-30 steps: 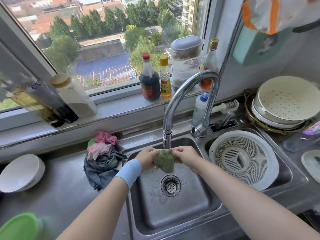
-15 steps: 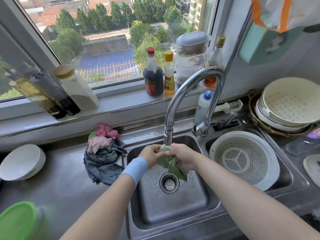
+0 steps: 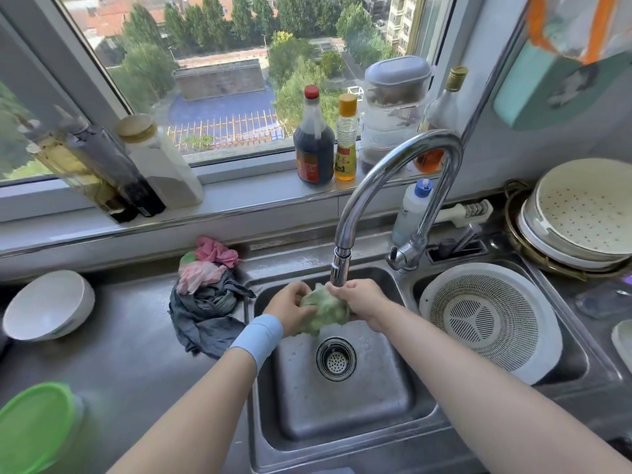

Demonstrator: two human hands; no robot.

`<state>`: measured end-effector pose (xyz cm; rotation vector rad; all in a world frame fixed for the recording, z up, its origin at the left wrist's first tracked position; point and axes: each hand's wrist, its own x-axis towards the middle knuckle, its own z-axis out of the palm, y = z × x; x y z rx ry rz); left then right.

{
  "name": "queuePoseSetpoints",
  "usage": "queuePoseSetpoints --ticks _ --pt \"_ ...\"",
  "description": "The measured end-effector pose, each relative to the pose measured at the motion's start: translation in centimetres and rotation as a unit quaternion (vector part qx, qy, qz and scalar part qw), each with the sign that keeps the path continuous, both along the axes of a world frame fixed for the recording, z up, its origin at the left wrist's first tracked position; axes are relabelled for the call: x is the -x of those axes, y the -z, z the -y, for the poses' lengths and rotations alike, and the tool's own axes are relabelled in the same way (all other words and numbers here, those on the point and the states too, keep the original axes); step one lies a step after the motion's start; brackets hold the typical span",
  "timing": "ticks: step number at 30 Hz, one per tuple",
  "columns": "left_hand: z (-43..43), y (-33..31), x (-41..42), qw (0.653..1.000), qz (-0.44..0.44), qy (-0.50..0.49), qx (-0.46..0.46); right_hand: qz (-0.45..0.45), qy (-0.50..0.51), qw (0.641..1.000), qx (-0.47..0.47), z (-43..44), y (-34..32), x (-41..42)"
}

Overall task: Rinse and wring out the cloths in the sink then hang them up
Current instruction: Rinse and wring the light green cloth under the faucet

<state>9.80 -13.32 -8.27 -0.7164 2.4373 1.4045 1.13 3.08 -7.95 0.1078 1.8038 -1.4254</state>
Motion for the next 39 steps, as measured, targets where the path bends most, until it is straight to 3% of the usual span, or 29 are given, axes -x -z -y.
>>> queuePoseSetpoints --ticks 3,6,8,9,11,13,15,17,19,21,24,28,34,36,39 --pt "0.4 0.0 -0.3 0.994 0.005 -0.051 0.099 -0.007 -0.006 1.0 0.019 0.7 -0.1 0.1" --pt "-0.3 0.6 -0.5 0.987 0.029 -0.094 0.124 -0.005 0.019 0.998 0.055 0.8 0.2 -0.1" --pt "-1.8 0.6 -0.3 0.987 0.068 -0.146 0.005 -0.002 0.037 0.998 0.05 0.9 0.6 -0.5" --pt "-2.7 0.3 0.0 0.969 0.083 -0.196 -0.122 0.002 0.036 0.998 0.044 0.8 0.9 -0.8" --pt "-4.1 -0.2 0.5 0.9 0.086 -0.27 -0.33 0.025 0.029 0.998 0.045 0.4 1.1 -1.5" --pt "-4.3 -0.3 1.0 0.86 0.059 -0.292 -0.415 0.051 0.031 0.997 0.058 -0.4 1.1 -1.8" --pt "-4.0 -0.3 1.2 0.858 0.04 -0.242 -0.451 0.089 0.025 0.992 0.082 -1.1 1.0 -1.9" --pt "-3.8 -0.2 1.3 0.908 0.057 -0.109 -0.4 0.11 0.018 0.987 0.114 -1.6 0.9 -1.8" --pt "-3.7 -0.3 1.5 0.959 0.088 0.017 -0.268 0.103 0.01 0.986 0.128 -1.9 0.5 -1.4" --pt "-3.4 -0.3 1.9 0.986 0.091 0.052 -0.132 0.078 0.006 0.99 0.117 -2.3 0.4 -0.7" --pt "-2.5 -0.5 2.7 0.995 0.076 0.067 -0.012 0.046 0.043 0.996 0.062 -3.1 0.5 0.2" --pt "-2.3 -1.0 3.2 0.992 0.065 0.091 0.055 -0.047 0.003 0.997 -0.065 -3.8 1.0 0.2" --pt "-2.2 -1.1 2.7 0.999 0.032 0.021 -0.034 -0.02 -0.098 0.995 0.032 -3.8 1.5 0.8" --pt "-2.0 -1.0 2.3 0.988 0.044 -0.035 -0.142 -0.053 -0.059 0.997 -0.009 -3.7 2.0 1.3" --pt "-2.4 -1.1 1.9 0.932 0.053 -0.141 -0.33 -0.145 0.019 0.98 -0.133 -3.1 2.6 0.3"
